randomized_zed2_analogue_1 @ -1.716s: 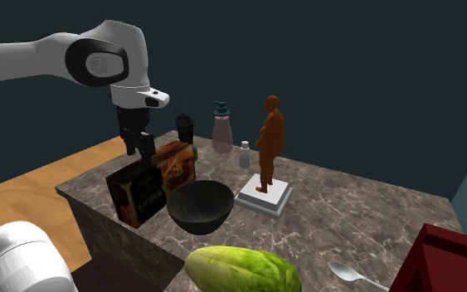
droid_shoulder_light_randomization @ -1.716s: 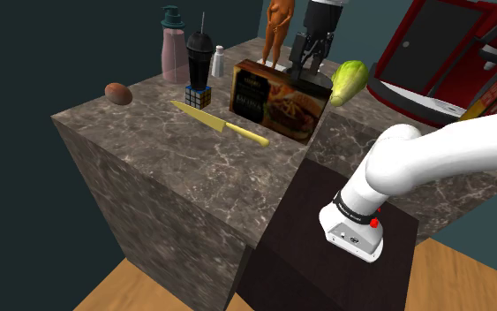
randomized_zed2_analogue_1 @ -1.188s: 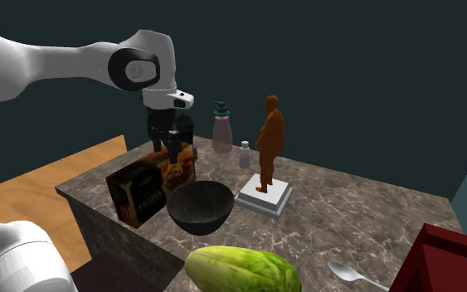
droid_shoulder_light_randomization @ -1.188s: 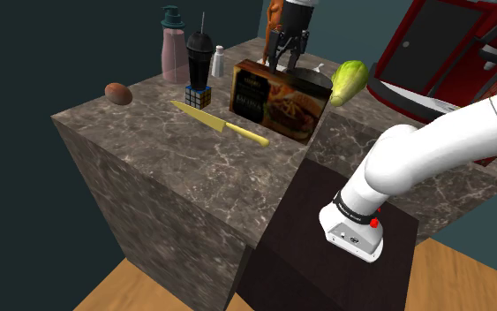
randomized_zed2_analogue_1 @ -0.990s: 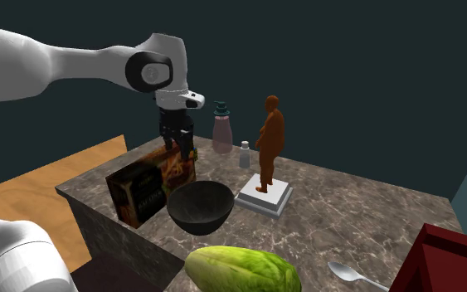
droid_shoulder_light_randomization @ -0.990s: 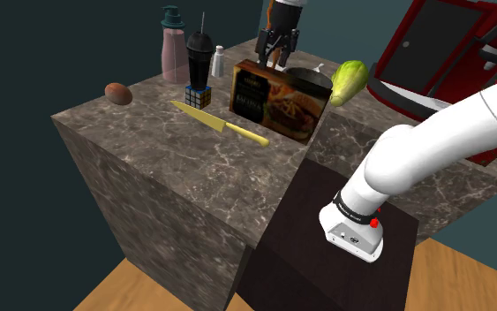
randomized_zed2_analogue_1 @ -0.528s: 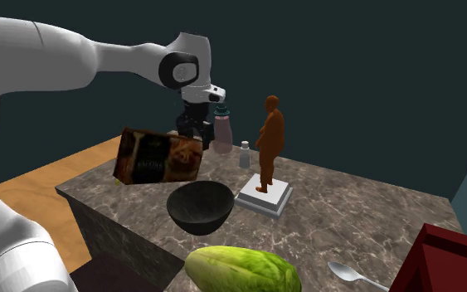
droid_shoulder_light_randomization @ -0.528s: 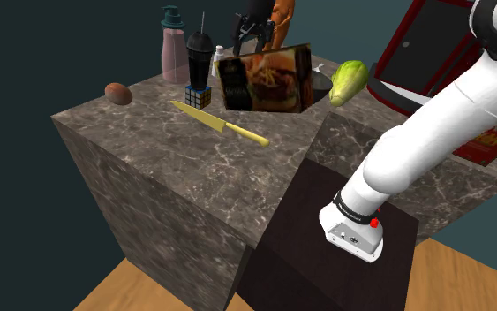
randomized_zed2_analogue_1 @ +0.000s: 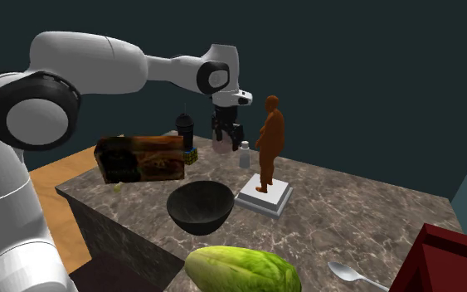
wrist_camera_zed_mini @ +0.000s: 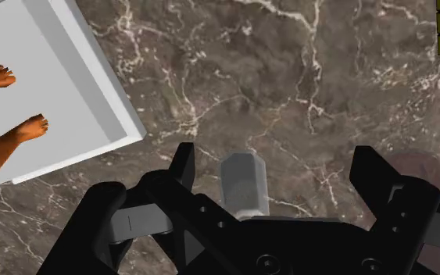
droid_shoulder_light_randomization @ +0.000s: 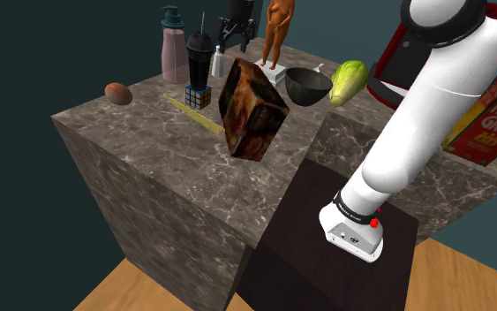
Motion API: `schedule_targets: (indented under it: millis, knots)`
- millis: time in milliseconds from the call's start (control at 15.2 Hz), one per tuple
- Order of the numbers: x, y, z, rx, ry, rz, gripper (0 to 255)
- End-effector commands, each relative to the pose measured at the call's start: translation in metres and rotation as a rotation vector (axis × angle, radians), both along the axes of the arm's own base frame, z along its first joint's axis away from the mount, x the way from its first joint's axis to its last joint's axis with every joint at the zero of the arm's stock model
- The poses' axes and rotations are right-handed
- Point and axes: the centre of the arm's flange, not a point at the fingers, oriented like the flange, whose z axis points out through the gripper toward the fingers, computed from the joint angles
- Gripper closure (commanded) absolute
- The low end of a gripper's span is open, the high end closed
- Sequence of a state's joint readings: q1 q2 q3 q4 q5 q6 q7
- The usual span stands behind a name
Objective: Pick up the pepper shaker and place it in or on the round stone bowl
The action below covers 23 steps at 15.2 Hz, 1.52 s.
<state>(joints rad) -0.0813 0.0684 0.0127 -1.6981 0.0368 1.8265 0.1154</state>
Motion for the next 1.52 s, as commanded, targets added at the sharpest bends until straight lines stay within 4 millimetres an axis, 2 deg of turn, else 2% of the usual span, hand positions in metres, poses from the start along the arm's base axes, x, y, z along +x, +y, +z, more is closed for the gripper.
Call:
schedule_targets:
  millis: [0, 264, 792, 1320, 1386, 1452]
  knots:
    - [0.024, -0.008, -0.002, -0.003, -0.010, -0.009, 0]
    - [0.070, -0.022, -0.006, -0.008, -0.030, -0.027, 0]
    - [0.074, -0.022, -0.046, -0.008, -0.030, -0.027, 0]
    - [0.074, -0.022, -0.046, -0.008, -0.030, -0.027, 0]
    - [0.074, -0.022, -0.046, -0.008, -0.030, -0.027, 255]
    - [0.074, -0.022, -0.046, -0.008, -0.030, -0.027, 255]
